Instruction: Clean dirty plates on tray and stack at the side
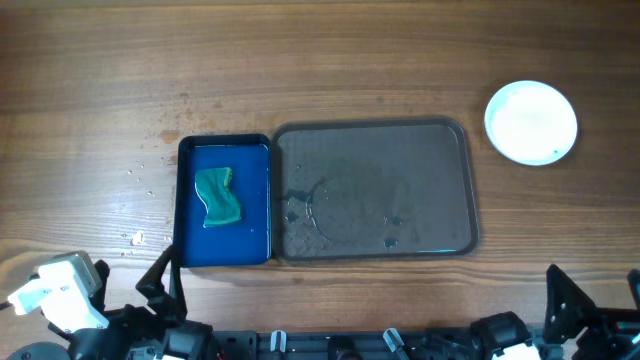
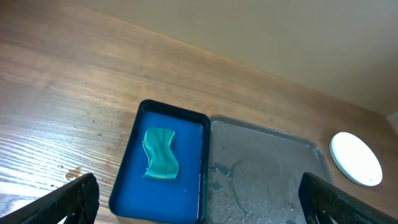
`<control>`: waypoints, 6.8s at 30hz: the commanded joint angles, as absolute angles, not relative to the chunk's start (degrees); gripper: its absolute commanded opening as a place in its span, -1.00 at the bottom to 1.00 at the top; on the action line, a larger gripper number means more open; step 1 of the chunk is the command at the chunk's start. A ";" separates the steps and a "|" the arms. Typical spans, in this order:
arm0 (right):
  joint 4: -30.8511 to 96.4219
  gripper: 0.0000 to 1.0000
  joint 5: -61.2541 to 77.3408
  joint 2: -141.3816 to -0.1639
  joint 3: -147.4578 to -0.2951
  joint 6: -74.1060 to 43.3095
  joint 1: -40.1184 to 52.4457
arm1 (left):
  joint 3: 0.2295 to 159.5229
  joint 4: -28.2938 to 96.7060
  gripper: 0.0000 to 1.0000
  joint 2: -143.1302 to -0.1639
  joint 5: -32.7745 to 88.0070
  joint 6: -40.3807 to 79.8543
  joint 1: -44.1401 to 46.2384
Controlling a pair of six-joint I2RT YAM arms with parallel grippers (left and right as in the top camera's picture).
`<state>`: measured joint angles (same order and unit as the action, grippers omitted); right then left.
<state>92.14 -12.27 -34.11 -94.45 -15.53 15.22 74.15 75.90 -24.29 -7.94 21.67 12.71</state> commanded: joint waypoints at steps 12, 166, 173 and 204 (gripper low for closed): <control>92.09 1.00 -13.32 -33.43 -93.71 -19.68 15.16 | 74.30 78.94 1.00 -23.94 -8.86 20.80 13.02; -4.84 0.99 3.20 -0.45 -0.30 -33.26 9.69 | 0.34 4.36 1.00 -0.27 1.91 25.30 0.12; -0.36 1.00 6.17 -0.19 -0.30 -29.85 3.22 | 0.34 4.36 1.00 -0.27 1.91 25.32 0.12; -0.14 0.99 6.02 -0.21 -0.30 4.49 1.78 | 0.34 4.36 1.00 -0.27 1.91 25.30 0.12</control>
<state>-0.19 6.20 -1.10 -0.40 -0.38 2.13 0.69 4.14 -0.78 2.87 25.78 -0.10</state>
